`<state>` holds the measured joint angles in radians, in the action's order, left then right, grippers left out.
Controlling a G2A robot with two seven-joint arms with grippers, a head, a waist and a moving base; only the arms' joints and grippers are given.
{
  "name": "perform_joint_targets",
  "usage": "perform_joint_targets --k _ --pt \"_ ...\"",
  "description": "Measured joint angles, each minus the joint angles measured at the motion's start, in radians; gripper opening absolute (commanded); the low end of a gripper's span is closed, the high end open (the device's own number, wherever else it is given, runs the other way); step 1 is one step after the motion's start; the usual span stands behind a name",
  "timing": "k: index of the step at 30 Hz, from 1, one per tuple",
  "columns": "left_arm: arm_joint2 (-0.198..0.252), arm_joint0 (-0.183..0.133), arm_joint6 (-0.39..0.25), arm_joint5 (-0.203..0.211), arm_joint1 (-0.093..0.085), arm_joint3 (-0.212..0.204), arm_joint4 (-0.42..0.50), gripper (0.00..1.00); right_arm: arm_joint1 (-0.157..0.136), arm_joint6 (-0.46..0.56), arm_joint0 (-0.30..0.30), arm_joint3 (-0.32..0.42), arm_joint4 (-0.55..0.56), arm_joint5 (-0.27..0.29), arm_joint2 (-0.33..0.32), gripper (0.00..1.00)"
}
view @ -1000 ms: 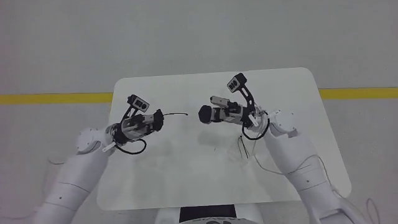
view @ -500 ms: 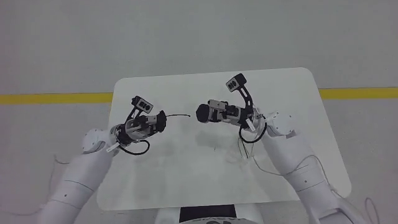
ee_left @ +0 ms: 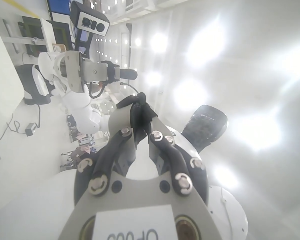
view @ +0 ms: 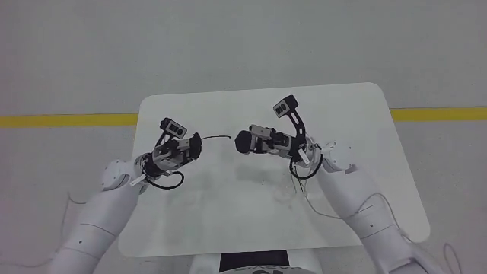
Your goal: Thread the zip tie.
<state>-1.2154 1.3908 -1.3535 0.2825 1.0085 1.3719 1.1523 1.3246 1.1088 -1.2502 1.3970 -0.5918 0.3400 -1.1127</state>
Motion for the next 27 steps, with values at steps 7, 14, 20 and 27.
perform_joint_targets --k 7,14,20,27 --pt "0.001 -0.004 -0.01 -0.008 0.005 -0.008 -0.001 0.0 0.014 0.008 0.017 -0.025 -0.016 0.0 0.024 0.33" --pt "0.007 -0.008 -0.012 -0.014 0.01 -0.012 -0.009 0.0 0.024 0.016 0.026 -0.042 -0.014 0.0 0.028 0.31" --pt "0.007 -0.011 -0.015 -0.019 0.013 -0.017 -0.014 0.0 0.03 0.021 0.029 -0.049 -0.014 0.0 0.026 0.23" --pt "0.005 -0.012 -0.014 -0.023 0.016 -0.021 -0.023 0.0 0.035 0.027 0.027 -0.05 -0.005 0.0 0.015 0.16"
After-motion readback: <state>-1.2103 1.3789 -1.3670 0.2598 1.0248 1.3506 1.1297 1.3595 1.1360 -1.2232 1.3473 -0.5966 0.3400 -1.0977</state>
